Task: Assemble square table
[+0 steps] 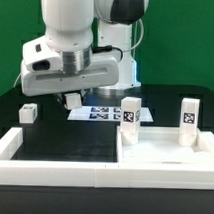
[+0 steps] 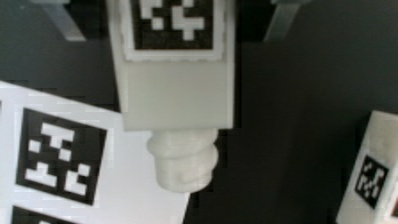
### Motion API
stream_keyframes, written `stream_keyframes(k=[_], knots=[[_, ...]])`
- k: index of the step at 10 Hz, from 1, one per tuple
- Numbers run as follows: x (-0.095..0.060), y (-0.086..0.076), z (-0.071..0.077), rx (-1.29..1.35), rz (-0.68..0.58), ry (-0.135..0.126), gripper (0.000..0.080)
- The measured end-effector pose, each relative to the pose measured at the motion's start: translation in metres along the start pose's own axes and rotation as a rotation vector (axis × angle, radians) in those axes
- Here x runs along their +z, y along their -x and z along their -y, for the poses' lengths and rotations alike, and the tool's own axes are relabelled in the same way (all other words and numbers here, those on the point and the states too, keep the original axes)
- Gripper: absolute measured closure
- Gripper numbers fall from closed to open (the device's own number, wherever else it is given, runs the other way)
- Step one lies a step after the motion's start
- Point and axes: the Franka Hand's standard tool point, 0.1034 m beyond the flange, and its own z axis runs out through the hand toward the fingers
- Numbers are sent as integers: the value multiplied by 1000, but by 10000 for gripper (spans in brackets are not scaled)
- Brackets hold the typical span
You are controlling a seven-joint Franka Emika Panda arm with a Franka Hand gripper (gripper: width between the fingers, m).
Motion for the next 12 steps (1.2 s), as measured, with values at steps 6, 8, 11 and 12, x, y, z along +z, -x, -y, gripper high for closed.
stream_keyframes(k=[6,8,11,12], knots=[[-58,-32,-7,-9,-355,57,511],[-70,-34,-22,-23,-504,127,511],[-64,-19,-43,7,-611,210,511],[-64,-25,-34,47,-612,171,511]])
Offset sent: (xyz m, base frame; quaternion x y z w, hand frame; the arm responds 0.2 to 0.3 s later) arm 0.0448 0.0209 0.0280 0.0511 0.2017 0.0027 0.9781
